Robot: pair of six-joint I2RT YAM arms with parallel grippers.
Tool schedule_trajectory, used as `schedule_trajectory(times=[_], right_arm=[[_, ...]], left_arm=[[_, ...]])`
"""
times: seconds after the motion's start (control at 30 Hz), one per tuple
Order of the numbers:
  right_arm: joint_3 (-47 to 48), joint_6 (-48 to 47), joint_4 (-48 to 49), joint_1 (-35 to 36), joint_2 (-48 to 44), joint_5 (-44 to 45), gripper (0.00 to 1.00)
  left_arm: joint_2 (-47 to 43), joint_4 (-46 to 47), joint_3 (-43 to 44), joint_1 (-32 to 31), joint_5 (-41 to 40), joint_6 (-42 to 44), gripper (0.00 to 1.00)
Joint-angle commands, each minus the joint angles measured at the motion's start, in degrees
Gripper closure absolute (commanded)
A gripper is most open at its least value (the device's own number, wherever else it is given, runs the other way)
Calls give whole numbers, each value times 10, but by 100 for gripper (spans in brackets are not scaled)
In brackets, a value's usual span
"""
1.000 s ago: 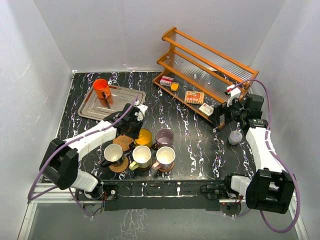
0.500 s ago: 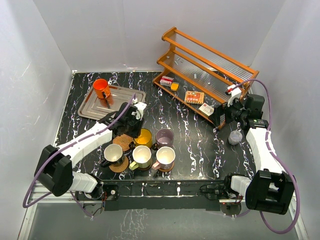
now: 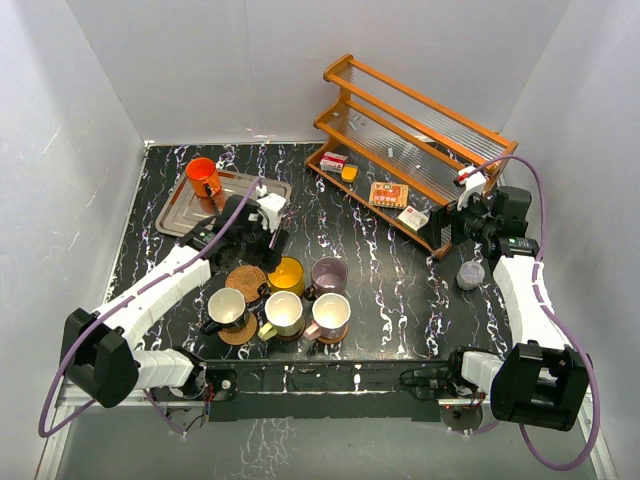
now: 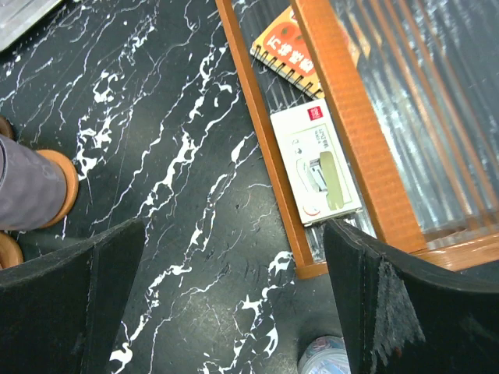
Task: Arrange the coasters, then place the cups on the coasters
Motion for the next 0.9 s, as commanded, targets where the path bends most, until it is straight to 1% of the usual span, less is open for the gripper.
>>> schedule_trajectory(times=[0.0,0.13,0.2,0.3,0.4,0.5,0.73,0.87], right_arm=[[55,21,20,-2,-1,9,2],[85,13,13,7,9,21,2],[103,10,9,10,20,20,2],[123,11,11,17,34,15,2],[125,23,28,23,39,11,2],[119,29,37,26,40,6,2],[91,20,36,26,18,6,2],[99,15,20,28,15,6,2]], left_arm=[[-25,-43,61,39,28,46,27],[-20,-73,111,91,67,61,17],[-18,-75,131,109,67,72,9],[-15,-57,154,133,48,86,2],[-7,-35,173,165,38,91,1],[14,-20,195,208,46,93,1],[105,1,266,347,123,79,1],[157,15,313,403,155,53,1]])
